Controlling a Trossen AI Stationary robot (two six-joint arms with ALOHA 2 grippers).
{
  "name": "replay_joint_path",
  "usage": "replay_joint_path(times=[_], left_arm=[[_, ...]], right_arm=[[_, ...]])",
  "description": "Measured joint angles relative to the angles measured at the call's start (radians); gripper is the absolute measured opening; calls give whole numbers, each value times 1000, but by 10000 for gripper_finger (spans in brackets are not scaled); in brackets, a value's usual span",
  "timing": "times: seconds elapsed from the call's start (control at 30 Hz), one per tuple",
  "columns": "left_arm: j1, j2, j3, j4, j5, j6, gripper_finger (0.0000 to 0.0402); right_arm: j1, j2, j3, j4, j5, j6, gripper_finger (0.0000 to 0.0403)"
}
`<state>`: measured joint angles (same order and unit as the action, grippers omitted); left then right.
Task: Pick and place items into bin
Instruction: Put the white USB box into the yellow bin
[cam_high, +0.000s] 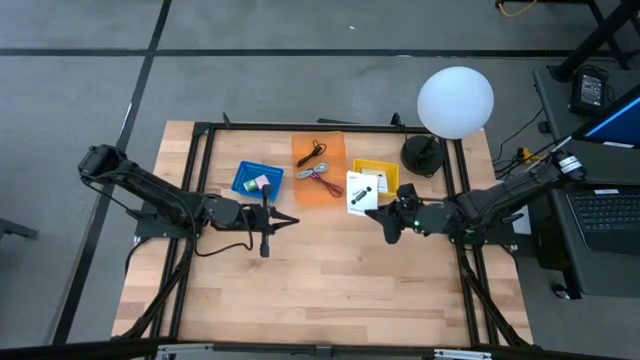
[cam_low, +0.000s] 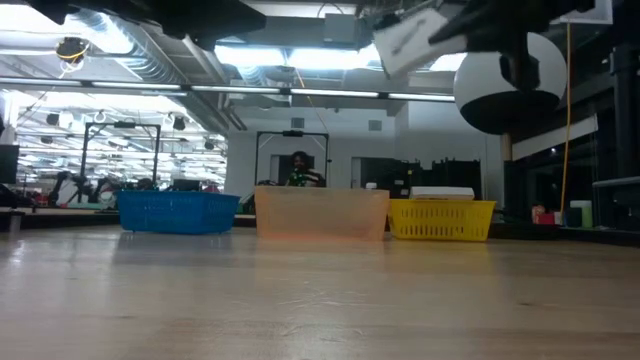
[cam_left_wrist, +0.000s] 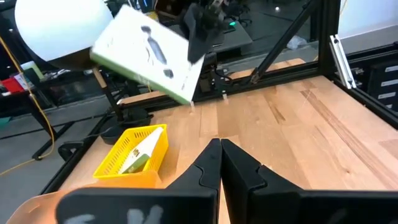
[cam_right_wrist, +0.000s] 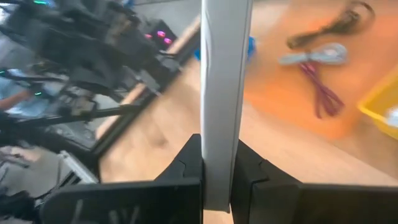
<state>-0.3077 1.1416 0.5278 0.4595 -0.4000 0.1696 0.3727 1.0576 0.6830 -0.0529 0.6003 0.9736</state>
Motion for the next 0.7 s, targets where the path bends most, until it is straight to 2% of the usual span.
replay_joint_path(times=[0.4,0.6,0.7], left_arm=[[0,1,0,-54,1,-46,2],[0,1,0,-53,2,-62,2],[0,1,0,-53,3,-74,2]], right_arm=[[-77,0,0,-228,-8,180,20],[-113,-9,-49,-227,-62,254,19],[-133,-32,-108,-128,-87,257,19]])
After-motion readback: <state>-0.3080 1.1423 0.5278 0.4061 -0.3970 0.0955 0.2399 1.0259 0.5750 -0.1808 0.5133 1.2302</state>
